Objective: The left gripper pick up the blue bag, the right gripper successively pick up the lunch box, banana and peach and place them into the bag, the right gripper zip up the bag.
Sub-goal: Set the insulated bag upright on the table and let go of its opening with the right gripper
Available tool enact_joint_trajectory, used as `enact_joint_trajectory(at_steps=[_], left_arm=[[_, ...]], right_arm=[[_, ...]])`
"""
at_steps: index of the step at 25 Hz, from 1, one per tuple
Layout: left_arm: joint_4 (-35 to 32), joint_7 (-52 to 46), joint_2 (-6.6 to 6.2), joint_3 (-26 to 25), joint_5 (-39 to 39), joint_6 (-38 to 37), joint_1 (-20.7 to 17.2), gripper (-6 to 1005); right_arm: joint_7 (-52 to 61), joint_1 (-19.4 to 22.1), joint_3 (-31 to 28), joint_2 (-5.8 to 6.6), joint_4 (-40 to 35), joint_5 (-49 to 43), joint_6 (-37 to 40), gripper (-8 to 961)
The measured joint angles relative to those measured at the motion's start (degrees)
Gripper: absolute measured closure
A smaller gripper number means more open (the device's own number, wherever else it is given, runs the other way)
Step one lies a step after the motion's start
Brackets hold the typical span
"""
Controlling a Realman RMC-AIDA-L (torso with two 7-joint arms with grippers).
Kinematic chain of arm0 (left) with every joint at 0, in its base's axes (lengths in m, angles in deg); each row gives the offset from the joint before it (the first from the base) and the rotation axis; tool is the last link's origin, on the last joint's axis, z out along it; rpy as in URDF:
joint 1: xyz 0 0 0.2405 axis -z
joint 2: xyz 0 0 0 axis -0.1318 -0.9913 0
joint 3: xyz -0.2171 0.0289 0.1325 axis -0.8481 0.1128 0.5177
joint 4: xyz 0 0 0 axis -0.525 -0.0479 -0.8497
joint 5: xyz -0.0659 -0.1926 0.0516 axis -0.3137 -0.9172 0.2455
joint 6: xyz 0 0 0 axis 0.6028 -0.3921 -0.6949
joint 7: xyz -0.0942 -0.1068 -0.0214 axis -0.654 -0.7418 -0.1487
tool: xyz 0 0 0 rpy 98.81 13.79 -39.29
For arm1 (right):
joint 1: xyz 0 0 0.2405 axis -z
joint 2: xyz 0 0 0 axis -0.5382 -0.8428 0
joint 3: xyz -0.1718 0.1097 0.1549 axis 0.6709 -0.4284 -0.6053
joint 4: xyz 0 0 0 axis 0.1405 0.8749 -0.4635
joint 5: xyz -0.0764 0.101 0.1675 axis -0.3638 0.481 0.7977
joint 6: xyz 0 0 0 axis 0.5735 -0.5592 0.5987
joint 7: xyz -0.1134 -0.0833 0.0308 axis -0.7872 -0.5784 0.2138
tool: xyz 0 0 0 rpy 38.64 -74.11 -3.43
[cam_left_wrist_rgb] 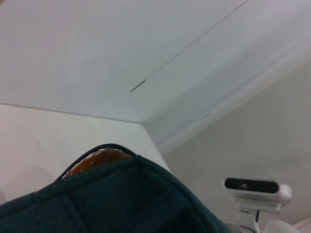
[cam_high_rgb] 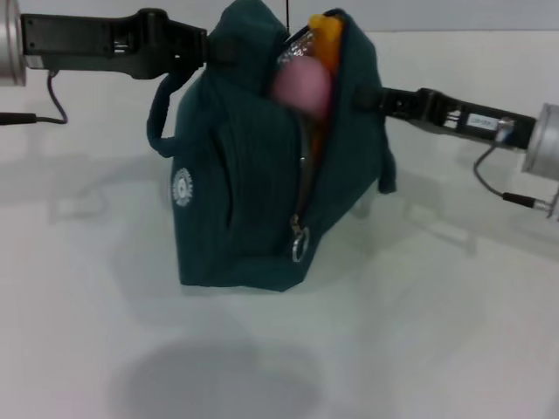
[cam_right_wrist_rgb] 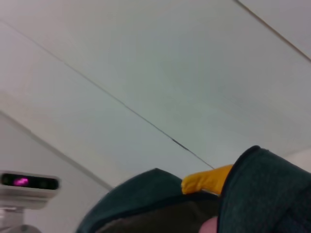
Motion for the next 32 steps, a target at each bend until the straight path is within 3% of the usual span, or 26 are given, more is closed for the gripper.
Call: enact_joint_trajectory(at_steps=[4,5,7,12,20,26,32], left_arm=[[0.1,0.0,0.81,0.0,-0.3,1.2,0.1,907],[0.2,-0.2,1.78,0.1,-0.4,3.1,0.3,907],[0.8,-0.2,2.12,0.3,-0.4,4.0,0.4,907],[6.4,1.0,3.13,0.4,-0.4,6.7,2.0,906],[10.4,2.9,5.31,2.7,0.2,10.2,3.1,906],[10.4,3.0,5.88,3.5,-0.1,10.2,2.9,905],[11.7,4.3,6.47,4.0,0.4,12.1,1.2,905]], right_arm=[[0.0,5.3,-0.1,0.34,-6.9,1.4,4.5,796],[0.0,6.5,-0.2,0.48,-8.5,1.6,5.5,803],[-0.1,9.1,-0.6,0.75,-11.9,2.0,8.0,818],[-0.1,13.5,-2.4,1.93,-16.3,1.9,11.9,855],[-0.1,13.7,-3.2,3.94,-15.5,1.4,11.2,896],[-0.1,11.9,-2.7,4.13,-15.1,1.2,11.3,898],[-0.1,10.5,-2.9,3.26,-10.9,-3.3,9.1,899]])
